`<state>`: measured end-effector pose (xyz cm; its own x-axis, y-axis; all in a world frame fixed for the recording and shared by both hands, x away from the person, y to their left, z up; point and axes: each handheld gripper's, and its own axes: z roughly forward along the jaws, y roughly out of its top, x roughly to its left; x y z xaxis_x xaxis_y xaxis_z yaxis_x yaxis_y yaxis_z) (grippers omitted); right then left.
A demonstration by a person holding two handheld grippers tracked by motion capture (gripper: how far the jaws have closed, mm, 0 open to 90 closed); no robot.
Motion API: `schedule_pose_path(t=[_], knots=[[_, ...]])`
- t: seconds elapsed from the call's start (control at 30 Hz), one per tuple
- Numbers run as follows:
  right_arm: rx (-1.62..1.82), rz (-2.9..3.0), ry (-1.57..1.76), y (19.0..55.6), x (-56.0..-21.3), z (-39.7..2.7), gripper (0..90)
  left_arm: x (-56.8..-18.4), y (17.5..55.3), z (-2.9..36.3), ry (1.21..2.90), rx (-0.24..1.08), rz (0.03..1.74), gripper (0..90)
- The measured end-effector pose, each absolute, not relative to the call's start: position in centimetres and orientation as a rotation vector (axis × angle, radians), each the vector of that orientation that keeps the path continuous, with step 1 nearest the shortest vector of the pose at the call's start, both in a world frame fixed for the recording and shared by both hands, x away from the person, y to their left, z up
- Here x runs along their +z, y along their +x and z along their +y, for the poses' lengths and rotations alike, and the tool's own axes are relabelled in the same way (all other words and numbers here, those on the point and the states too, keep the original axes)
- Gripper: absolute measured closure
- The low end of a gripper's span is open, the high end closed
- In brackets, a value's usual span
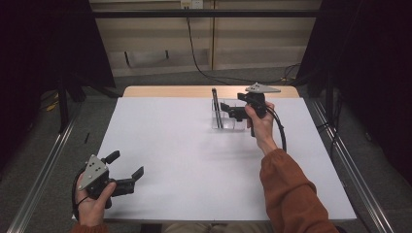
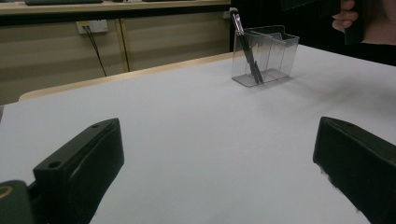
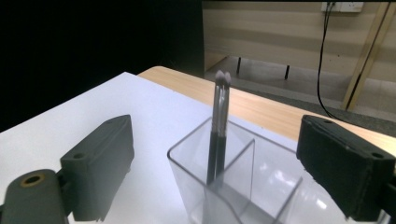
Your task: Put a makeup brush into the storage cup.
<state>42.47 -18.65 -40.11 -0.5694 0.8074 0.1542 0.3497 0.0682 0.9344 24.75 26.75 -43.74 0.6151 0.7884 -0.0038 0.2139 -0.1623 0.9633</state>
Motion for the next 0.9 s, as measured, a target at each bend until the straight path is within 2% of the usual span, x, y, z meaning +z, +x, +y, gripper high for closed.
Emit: schedule_pose_path(t=[0.4,0.9], knots=[[1.503,1.893,1.127,40.3,-40.5,-20.8,9.1,-43.7,24.8,26.7,1.695,0.623,0.831,1.9],[1.483,1.864,1.103,36.3,-40.3,-22.5,0.3,-43.7,25.0,26.6,1.701,0.621,0.83,1.9]])
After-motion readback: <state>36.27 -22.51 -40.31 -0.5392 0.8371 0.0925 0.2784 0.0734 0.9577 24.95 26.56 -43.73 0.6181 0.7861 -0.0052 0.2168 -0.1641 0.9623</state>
